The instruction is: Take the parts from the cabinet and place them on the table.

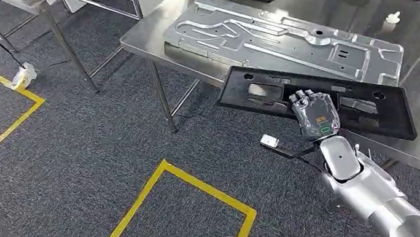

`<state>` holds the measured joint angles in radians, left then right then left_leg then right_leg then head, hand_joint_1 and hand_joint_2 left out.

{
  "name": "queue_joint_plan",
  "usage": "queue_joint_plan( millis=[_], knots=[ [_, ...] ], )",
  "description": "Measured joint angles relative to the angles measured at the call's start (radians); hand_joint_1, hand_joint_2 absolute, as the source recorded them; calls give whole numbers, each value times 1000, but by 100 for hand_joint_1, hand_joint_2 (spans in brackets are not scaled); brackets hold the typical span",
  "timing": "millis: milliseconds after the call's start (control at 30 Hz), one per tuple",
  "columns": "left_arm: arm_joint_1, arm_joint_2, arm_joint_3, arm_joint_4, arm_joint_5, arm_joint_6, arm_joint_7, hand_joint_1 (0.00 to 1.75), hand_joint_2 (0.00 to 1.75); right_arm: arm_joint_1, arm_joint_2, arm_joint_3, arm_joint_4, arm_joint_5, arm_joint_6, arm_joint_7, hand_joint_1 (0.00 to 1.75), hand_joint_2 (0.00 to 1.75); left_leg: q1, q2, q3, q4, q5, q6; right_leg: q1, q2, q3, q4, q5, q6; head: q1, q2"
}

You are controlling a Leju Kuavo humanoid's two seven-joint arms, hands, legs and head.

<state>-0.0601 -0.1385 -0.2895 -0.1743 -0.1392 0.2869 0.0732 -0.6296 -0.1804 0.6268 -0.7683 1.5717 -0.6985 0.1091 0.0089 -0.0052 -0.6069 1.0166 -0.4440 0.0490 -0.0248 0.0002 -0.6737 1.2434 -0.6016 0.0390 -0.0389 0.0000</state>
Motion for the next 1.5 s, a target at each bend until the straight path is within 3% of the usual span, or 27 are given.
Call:
queue_joint_plan(
  millis=[67,100,167,200,233,333,433,467,533,567,633,700,733,767,900,967,1033,1067,1100,1133,1200,1233,1267,1367,1400,1433,1500],
  knots=[
    [3,0,0,0,0,0,0,0,175,5,-2,0,1,0,0,0,175,175,-9,-5,7,1,-7,7,4,0,-74,98,-8,-2,0,0],
    [4,0,0,0,0,0,0,0,175,6,-2,0,1,0,0,0,175,175,-14,-7,14,1,-12,9,6,0,-77,76,28,-6,0,0],
    [4,0,0,0,0,0,0,0,175,5,-2,0,1,0,0,0,175,175,-24,-11,32,2,-24,11,18,0,-20,-81,142,-25,0,0],
    [5,-1,0,0,0,0,0,0,175,4,-2,0,1,0,0,0,175,175,-25,-12,40,1,-31,11,27,1,17,-174,190,-43,0,0],
    [5,-6,0,0,0,0,1,0,175,3,-2,0,1,0,0,0,175,175,-31,-11,40,0,-34,8,30,-2,30,-182,169,-55,-5,0],
    [3,-5,0,0,0,-2,2,0,175,0,-2,0,0,0,0,-2,175,175,-25,-11,40,-5,-37,-3,35,-2,40,-210,165,-60,-2,0],
    [3,-3,0,0,0,0,6,0,175,1,-1,0,-1,0,0,-4,175,175,-30,-8,35,27,-62,-23,11,-5,79,-254,171,-60,-8,0],
    [3,-3,0,0,0,0,7,0,175,-1,-1,0,-1,0,0,-4,175,175,-24,-7,1,91,-90,-31,10,-8,86,-258,169,-62,-8,0],
    [3,-1,0,0,1,0,8,0,175,0,0,0,0,0,0,-9,175,175,-9,-4,-107,271,-145,-49,3,-10,97,-258,159,-56,-8,0],
    [3,0,0,0,0,2,9,0,175,2,0,0,0,0,0,-10,175,175,-5,-3,-135,307,-142,-54,1,-10,102,-257,154,-53,-8,0],
    [5,5,0,0,1,1,11,0,175,5,1,0,0,0,0,-10,175,175,5,-2,-129,244,-64,-67,-10,-8,116,-253,140,-42,-9,0],
    [6,6,0,0,1,0,11,0,175,4,2,0,0,0,0,-10,175,175,15,3,-57,60,50,-78,-22,-5,131,-242,120,-25,-10,0],
    [6,6,0,0,0,0,12,0,175,4,2,0,0,0,0,-10,175,175,16,3,-37,21,46,-83,-19,-5,131,-236,111,-15,-8,0],
    [6,6,0,0,0,0,13,0,175,2,2,0,0,0,0,-10,175,175,9,-2,-34,8,37,-65,-13,-2,127,-228,106,-6,-10,0],
    [2,8,1,0,0,0,15,0,175,1,5,1,0,0,0,-15,175,175,10,-2,-28,4,31,-25,-22,-3,135,-244,97,17,-6,0],
    [4,8,1,0,0,0,16,0,175,-4,5,1,0,0,0,-19,175,175,6,-3,-22,3,24,-12,-18,-3,93,-148,48,13,-3,0],
    [4,8,1,0,0,0,16,0,175,-5,5,1,1,0,0,-22,175,175,0,-3,-16,4,17,-2,-9,-2,-9,30,-15,8,-3,0],
    [4,8,1,0,0,0,16,0,175,-5,5,1,3,0,0,-23,175,175,-5,-5,-12,4,12,2,-4,-2,-50,87,-20,5,-3,0],
    [5,8,1,0,0,0,16,0,175,-4,5,1,5,0,0,-24,175,175,-10,-6,-6,4,7,4,0,-2,-65,91,1,-1,-3,0],
    [6,8,1,0,0,0,16,0,175,-4,5,1,5,0,0,-25,175,175,-15,-8,2,4,2,5,4,-2,-56,51,41,-10,-3,0],
    [5,8,1,0,0,0,16,0,175,-8,5,1,5,0,0,-25,175,175,-25,-11,22,4,-10,6,21,0,9,-120,156,-38,-3,0],
    [7,6,1,0,0,-1,16,0,175,-12,5,1,5,-1,0,-25,175,175,-24,-11,26,2,-15,7,32,0,34,-191,178,-57,-3,0],
    [2,6,1,0,0,-2,16,0,175,-17,6,1,7,-1,0,-25,175,175,-33,-13,25,6,-18,3,32,-2,46,-205,169,-63,-7,0],
    [3,6,1,0,-1,-3,14,0,175,-27,6,1,12,-1,0,-24,175,175,-24,-12,25,-1,-21,-8,38,0,48,-214,162,-64,-5,0],
    [4,6,1,0,-1,-2,14,0,175,-29,6,1,11,-1,0,-24,175,175,-34,-11,30,-2,-27,-15,23,1,63,-233,166,-65,-6,0],
    [6,7,1,0,-1,-2,13,0,175,-30,6,1,11,-2,0,-21,175,175,-29,-9,28,14,-35,-21,21,-2,75,-245,168,-63,-6,0],
    [2,7,1,0,-1,-2,13,0,175,-36,7,1,12,-8,0,-21,175,175,-19,-8,-36,134,-87,-37,17,-5,86,-248,162,-70,-9,0]
  ],
)
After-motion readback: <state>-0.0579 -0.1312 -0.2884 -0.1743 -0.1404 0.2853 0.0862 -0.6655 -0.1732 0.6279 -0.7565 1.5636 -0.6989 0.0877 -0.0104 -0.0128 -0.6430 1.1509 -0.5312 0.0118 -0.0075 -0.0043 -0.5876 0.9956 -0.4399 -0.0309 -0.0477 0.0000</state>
